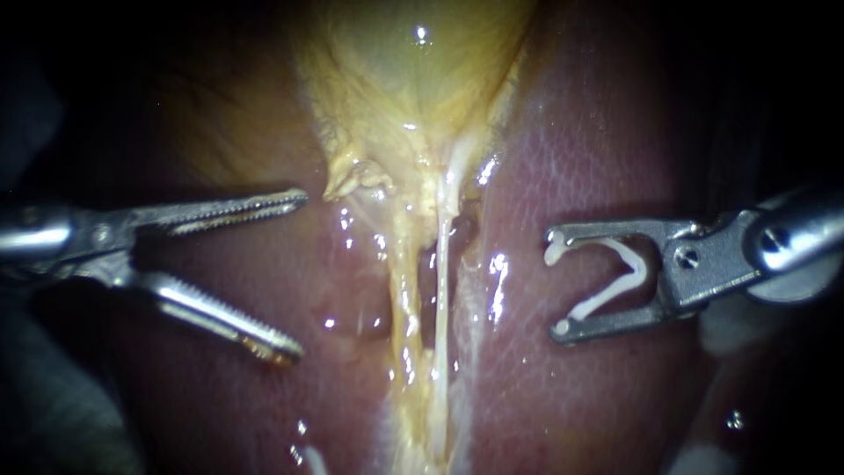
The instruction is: Grabbing gallbladder
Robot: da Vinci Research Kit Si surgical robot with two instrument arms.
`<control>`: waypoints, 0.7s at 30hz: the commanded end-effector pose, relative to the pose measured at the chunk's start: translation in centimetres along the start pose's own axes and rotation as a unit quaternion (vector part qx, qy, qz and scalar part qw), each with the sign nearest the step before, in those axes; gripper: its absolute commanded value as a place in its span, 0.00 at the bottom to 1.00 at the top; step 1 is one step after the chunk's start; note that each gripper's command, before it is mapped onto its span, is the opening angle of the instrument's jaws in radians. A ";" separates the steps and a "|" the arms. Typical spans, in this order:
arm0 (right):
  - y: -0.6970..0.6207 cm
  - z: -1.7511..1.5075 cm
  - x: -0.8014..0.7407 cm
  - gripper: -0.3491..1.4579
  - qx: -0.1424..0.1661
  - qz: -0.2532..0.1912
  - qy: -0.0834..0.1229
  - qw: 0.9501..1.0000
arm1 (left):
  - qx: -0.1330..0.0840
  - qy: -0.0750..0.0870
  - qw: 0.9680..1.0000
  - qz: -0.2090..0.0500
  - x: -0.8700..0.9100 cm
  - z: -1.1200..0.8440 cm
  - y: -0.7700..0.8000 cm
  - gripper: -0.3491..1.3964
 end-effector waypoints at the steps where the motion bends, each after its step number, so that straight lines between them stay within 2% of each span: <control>1: 0.00 0.00 0.00 0.47 0.000 0.000 0.000 1.000 | 0.000 0.000 1.000 -0.003 0.01 0.00 -0.02 0.84; 7: 0.00 0.00 0.00 0.47 0.000 0.000 0.000 1.000 | -0.001 -0.001 1.000 -0.007 0.06 0.07 -0.18 0.78; 21: 0.00 0.00 0.00 0.47 0.000 0.000 0.000 1.000 | 0.005 -0.007 1.000 -0.014 0.09 0.54 -0.80 0.68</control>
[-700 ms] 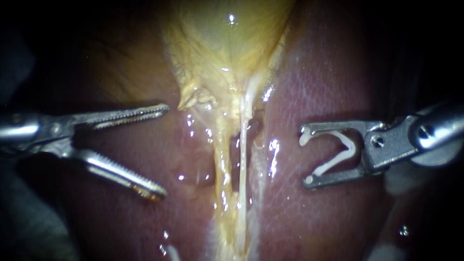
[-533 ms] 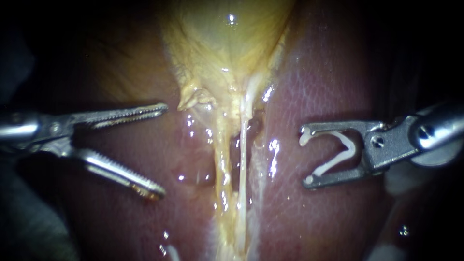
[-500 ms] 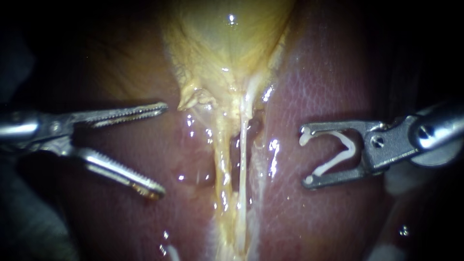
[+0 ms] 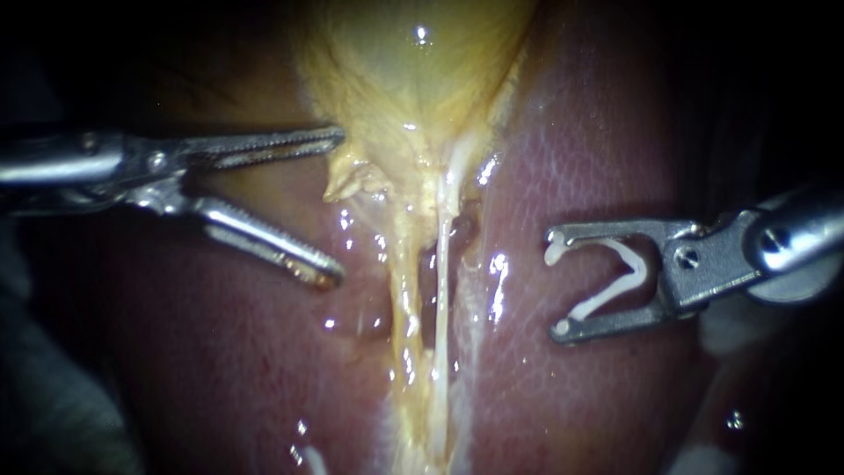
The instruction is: Grabbing gallbladder
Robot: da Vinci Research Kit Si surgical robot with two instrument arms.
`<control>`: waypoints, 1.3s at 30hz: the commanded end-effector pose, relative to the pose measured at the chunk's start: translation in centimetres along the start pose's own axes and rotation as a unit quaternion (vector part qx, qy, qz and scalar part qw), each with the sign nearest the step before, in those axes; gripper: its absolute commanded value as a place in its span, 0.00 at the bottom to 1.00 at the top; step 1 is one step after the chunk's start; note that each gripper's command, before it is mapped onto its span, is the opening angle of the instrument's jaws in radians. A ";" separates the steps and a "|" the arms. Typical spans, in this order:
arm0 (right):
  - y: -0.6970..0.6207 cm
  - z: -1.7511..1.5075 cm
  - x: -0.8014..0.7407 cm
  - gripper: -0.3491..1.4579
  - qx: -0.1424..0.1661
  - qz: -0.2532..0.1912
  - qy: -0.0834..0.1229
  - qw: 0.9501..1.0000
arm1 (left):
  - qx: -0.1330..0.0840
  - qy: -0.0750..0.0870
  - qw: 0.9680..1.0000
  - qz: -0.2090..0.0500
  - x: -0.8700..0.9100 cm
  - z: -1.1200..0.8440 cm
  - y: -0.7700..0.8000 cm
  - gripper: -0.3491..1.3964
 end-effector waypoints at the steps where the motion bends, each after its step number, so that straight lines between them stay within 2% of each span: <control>1: 0.00 0.00 0.00 0.47 0.000 0.000 0.000 1.000 | 0.000 -0.001 1.000 -0.002 -0.01 0.03 -0.03 0.67; 6: 0.00 0.00 0.00 0.47 0.000 0.000 0.000 1.000 | 0.002 -0.009 1.000 -0.012 -0.06 0.15 -0.14 0.58; 11: 0.00 0.00 0.00 0.47 0.000 0.000 0.000 1.000 | 0.002 -0.015 1.000 -0.022 -0.08 0.19 -0.21 0.48; 17: 0.00 0.01 0.01 0.47 0.000 0.000 0.000 1.000 | 0.003 -0.022 0.999 -0.046 -0.09 0.19 -0.24 0.48; 26: 0.00 0.01 0.01 0.47 0.000 0.000 0.000 1.000 | 0.004 -0.023 0.998 -0.051 -0.10 0.21 -0.38 0.51; 32: 0.00 0.01 0.01 0.47 0.000 0.000 0.000 1.000 | 0.004 -0.023 0.997 -0.069 -0.11 0.20 -0.46 0.51; 39: 0.00 0.01 0.01 0.47 0.000 0.000 0.000 1.000 | 0.004 -0.026 0.996 -0.081 -0.11 0.20 -0.48 0.45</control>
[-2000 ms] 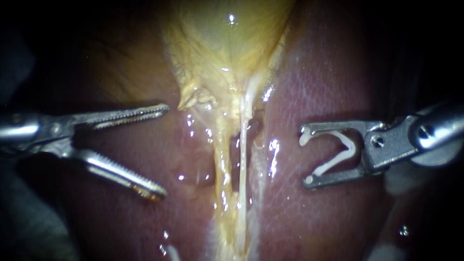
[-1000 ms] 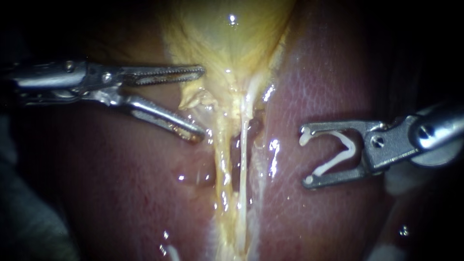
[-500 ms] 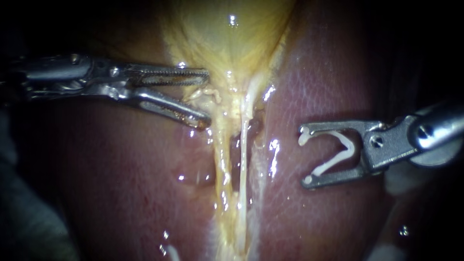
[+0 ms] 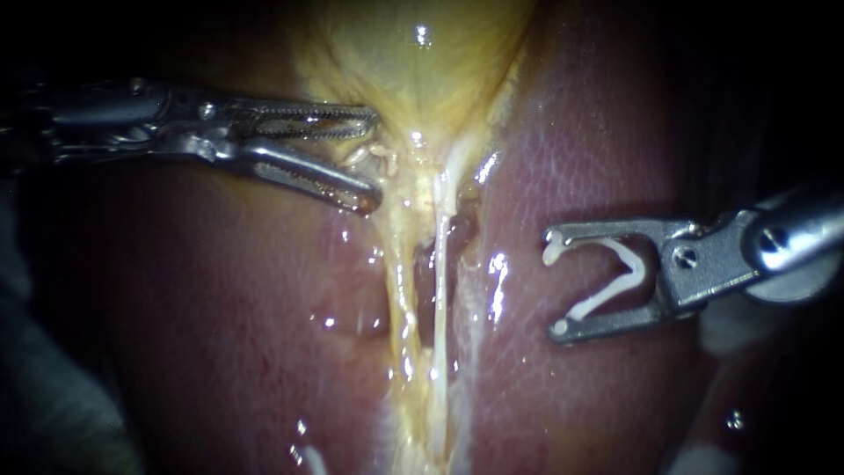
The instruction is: Grabbing gallbladder
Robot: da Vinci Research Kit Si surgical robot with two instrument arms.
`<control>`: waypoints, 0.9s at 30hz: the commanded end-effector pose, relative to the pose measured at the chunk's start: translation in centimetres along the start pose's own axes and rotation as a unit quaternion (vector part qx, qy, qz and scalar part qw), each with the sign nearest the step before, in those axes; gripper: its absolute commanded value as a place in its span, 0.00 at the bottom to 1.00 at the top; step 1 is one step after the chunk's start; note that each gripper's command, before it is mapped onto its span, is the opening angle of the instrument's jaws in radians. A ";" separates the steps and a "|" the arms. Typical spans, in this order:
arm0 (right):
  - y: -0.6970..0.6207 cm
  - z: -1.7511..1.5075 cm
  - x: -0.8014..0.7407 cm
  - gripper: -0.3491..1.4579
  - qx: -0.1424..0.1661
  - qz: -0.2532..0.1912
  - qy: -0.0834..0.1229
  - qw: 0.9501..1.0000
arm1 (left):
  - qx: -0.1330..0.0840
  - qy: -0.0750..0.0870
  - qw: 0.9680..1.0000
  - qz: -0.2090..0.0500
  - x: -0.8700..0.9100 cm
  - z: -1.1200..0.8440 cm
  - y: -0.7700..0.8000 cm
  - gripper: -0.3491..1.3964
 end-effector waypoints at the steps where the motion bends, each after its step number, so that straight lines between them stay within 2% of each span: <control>1: 0.00 0.00 0.00 0.47 0.000 0.000 0.000 1.000 | 0.001 -0.001 1.000 -0.002 0.00 0.00 0.01 0.44; 10: -0.01 0.00 0.00 0.47 0.000 0.000 0.000 1.000 | 0.006 -0.012 1.000 -0.017 0.00 -0.01 0.02 0.33; 15: -0.01 0.00 0.00 0.47 0.000 0.000 0.000 1.000 | 0.011 -0.022 0.999 -0.028 -0.04 0.01 0.05 0.21; 22: -0.01 0.00 0.00 0.47 0.000 0.000 0.000 1.000 | 0.012 -0.027 0.999 -0.031 -0.05 0.01 0.06 0.16; 27: -0.01 0.00 0.00 0.47 0.000 0.000 0.000 1.000 | 0.014 -0.033 0.999 -0.040 -0.05 -0.01 0.09 0.00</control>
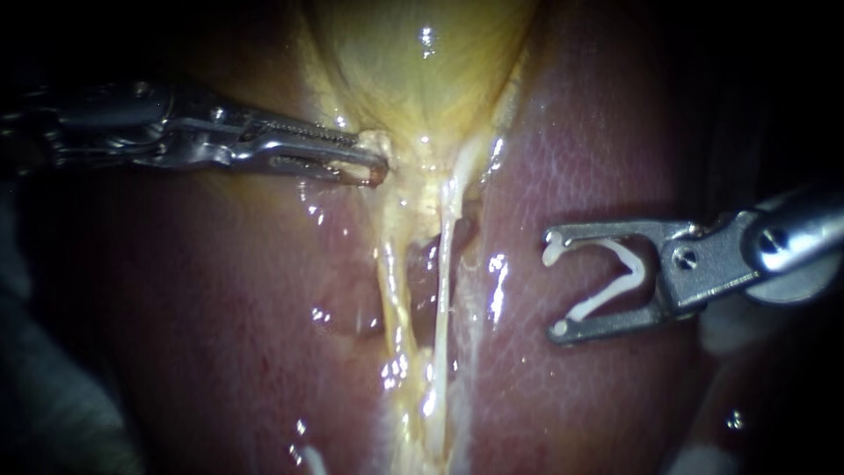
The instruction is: Grabbing gallbladder
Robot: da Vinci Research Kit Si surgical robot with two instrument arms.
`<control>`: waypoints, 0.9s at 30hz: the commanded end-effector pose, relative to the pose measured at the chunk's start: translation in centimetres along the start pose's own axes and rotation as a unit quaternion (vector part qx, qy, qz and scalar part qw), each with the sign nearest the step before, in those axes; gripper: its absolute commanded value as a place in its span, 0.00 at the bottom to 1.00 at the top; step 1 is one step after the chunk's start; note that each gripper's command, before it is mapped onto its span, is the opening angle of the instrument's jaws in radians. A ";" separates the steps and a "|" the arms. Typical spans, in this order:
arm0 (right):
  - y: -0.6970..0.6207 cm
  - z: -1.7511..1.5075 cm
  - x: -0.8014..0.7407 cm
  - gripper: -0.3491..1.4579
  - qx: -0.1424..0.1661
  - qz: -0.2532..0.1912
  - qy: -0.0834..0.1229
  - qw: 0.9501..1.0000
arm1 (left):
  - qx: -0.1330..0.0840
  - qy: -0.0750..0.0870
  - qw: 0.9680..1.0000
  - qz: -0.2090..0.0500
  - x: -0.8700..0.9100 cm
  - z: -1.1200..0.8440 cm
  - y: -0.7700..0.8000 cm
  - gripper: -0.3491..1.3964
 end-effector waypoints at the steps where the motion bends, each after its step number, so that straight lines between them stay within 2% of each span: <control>1: 0.00 0.00 0.00 0.47 0.000 0.000 0.000 1.000 | -0.001 -0.001 1.000 -0.004 0.01 -0.01 0.02 0.00; 8: 0.00 0.00 0.00 0.47 0.000 0.000 0.000 1.000 | 0.000 -0.005 0.999 -0.041 0.12 -0.14 0.24 0.00; 13: 0.00 0.00 0.00 0.47 0.000 0.000 0.000 1.000 | -0.003 -0.006 0.999 -0.049 0.25 -0.30 0.40 0.00; 20: 0.00 0.00 0.00 0.47 0.000 0.000 0.000 1.000 | -0.002 -0.007 0.998 -0.057 0.45 -0.70 0.63 0.00; 27: 0.00 0.00 0.00 0.47 0.000 0.000 0.000 1.000 | -0.001 0.012 0.998 -0.062 0.60 -1.10 0.72 0.00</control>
